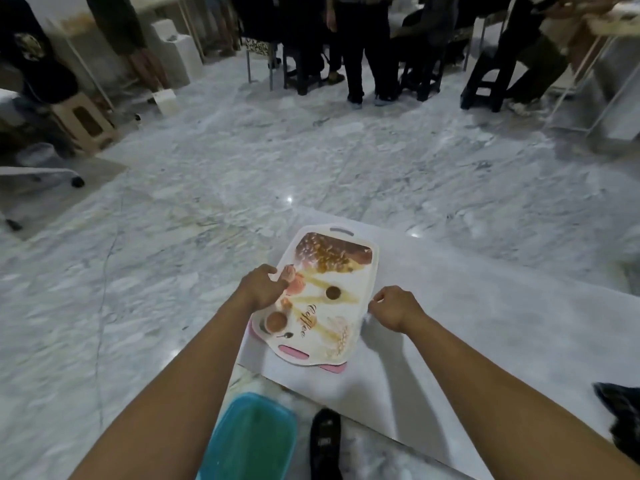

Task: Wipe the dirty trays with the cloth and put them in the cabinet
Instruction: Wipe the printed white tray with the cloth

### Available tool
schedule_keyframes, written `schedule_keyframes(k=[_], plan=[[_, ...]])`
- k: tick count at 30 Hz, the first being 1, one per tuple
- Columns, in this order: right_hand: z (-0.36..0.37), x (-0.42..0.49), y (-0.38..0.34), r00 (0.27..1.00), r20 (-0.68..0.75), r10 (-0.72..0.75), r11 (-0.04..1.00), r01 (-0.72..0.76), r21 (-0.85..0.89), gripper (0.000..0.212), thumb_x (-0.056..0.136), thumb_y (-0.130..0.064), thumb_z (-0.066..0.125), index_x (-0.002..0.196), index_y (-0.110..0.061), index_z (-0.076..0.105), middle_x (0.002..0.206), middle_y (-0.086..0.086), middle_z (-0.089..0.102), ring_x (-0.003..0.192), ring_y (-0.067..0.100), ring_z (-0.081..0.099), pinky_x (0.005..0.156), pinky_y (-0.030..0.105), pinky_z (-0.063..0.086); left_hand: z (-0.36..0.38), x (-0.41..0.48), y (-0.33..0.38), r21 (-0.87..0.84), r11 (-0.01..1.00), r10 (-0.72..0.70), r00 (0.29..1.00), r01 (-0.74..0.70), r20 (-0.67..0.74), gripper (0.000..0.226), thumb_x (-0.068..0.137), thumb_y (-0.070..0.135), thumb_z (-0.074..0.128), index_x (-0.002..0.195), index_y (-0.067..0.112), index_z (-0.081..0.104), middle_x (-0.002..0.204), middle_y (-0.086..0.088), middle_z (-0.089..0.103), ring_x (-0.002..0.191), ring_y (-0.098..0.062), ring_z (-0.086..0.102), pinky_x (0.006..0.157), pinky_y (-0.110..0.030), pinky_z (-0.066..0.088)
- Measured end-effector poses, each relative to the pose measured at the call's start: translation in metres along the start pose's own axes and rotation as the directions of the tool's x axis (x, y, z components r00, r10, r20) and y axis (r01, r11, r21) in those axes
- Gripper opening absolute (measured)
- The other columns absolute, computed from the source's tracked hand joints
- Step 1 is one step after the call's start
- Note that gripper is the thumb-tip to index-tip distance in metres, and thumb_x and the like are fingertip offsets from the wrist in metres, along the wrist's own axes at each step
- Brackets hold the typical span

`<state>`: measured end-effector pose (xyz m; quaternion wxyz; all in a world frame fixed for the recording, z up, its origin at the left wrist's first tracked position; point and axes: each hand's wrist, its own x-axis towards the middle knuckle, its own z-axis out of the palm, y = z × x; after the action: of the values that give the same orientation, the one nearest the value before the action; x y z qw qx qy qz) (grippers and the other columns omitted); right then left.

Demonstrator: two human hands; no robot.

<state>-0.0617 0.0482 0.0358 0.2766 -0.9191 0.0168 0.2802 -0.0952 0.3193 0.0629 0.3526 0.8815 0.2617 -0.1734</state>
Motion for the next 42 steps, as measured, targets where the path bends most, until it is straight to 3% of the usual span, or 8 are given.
schedule_keyframes(k=[8, 15, 20, 23, 27, 30, 35, 42], plan=[[0.036, 0.085, -0.007, 0.976, 0.038, 0.213, 0.972, -0.216, 0.090, 0.030, 0.095, -0.029, 0.051, 0.112, -0.005, 0.053, 0.101, 0.008, 0.059, 0.082, 0.024, 0.057, 0.061, 0.029, 0.045, 0.012, 0.111, -0.007, 0.117, 0.993, -0.026, 0.992, 0.012, 0.121, 0.053, 0.097, 0.047, 0.054, 0.135, 0.009, 0.055, 0.131, -0.015, 0.062, 0.111, -0.030, 0.062, 0.092, -0.034, 0.050], [0.047, 0.110, -0.008, 0.905, 0.026, 0.424, 0.868, -0.415, 0.273, 0.046, 0.092, -0.024, 0.058, 0.129, 0.001, 0.045, 0.120, 0.017, 0.060, 0.089, 0.028, 0.056, 0.052, 0.026, 0.037, 0.016, 0.146, -0.011, 0.295, 0.955, -0.058, 0.993, 0.025, 0.106, 0.062, 0.094, 0.061, 0.048, 0.115, 0.006, 0.067, 0.112, -0.013, 0.070, 0.104, -0.031, 0.066, 0.087, -0.034, 0.053], [0.049, 0.112, -0.007, 0.868, 0.150, 0.473, 0.766, -0.489, 0.417, 0.029, 0.088, -0.017, 0.056, 0.112, -0.001, 0.059, 0.104, 0.017, 0.064, 0.085, 0.034, 0.065, 0.060, 0.031, 0.054, 0.012, 0.152, -0.012, 0.247, 0.956, -0.171, 0.984, 0.155, 0.043, 0.052, 0.077, 0.052, 0.065, 0.104, 0.007, 0.065, 0.092, -0.005, 0.068, 0.074, -0.019, 0.063, 0.053, -0.027, 0.042], [0.039, 0.108, 0.003, 0.874, 0.199, 0.443, 0.727, -0.480, 0.491, 0.003, 0.084, -0.007, 0.054, 0.085, -0.006, 0.056, 0.086, 0.018, 0.062, 0.073, 0.033, 0.065, 0.061, 0.035, 0.055, 0.008, 0.153, -0.002, 0.286, 0.951, -0.119, 0.993, 0.116, -0.006, 0.050, 0.073, 0.049, 0.059, 0.103, 0.009, 0.061, 0.089, -0.003, 0.063, 0.073, -0.020, 0.057, 0.059, -0.030, 0.040], [0.000, 0.091, 0.042, 0.882, 0.170, 0.440, 0.682, -0.452, 0.575, 0.005, 0.080, -0.006, 0.053, 0.078, -0.005, 0.057, 0.074, 0.016, 0.062, 0.059, 0.029, 0.061, 0.053, 0.032, 0.056, 0.023, 0.151, 0.033, 0.326, 0.943, 0.029, 0.995, -0.061, 0.100, 0.046, 0.090, 0.048, 0.044, 0.110, 0.010, 0.060, 0.106, -0.017, 0.065, 0.090, -0.037, 0.064, 0.080, -0.039, 0.054], [-0.036, 0.069, 0.092, 0.870, 0.111, 0.480, 0.685, -0.451, 0.572, 0.009, 0.081, -0.010, 0.053, 0.084, -0.004, 0.058, 0.079, 0.015, 0.062, 0.063, 0.028, 0.061, 0.048, 0.027, 0.053, 0.063, 0.139, 0.074, 0.287, 0.941, 0.109, 0.963, -0.180, 0.246, 0.026, 0.100, 0.033, 0.043, 0.109, 0.012, 0.055, 0.105, -0.020, 0.063, 0.081, -0.039, 0.067, 0.063, -0.040, 0.060], [-0.081, 0.031, 0.193, 0.830, 0.028, 0.557, 0.678, -0.474, 0.562, 0.014, 0.088, -0.015, 0.055, 0.089, -0.002, 0.060, 0.082, 0.017, 0.059, 0.067, 0.030, 0.058, 0.054, 0.029, 0.050, 0.155, 0.096, 0.139, 0.276, 0.915, 0.206, 0.927, -0.296, 0.313, 0.016, 0.097, 0.022, 0.045, 0.104, 0.010, 0.054, 0.109, -0.020, 0.064, 0.092, -0.035, 0.060, 0.077, -0.037, 0.052], [-0.112, -0.001, 0.303, 0.783, 0.016, 0.622, 0.647, -0.525, 0.554, 0.034, 0.088, -0.016, 0.053, 0.117, 0.001, 0.056, 0.103, 0.021, 0.059, 0.081, 0.032, 0.058, 0.052, 0.028, 0.049, 0.266, 0.048, 0.185, 0.184, 0.952, 0.164, 0.916, -0.244, 0.366, 0.011, 0.095, 0.019, 0.045, 0.095, 0.011, 0.052, 0.098, -0.016, 0.056, 0.071, -0.034, 0.067, 0.042, -0.032, 0.055]])
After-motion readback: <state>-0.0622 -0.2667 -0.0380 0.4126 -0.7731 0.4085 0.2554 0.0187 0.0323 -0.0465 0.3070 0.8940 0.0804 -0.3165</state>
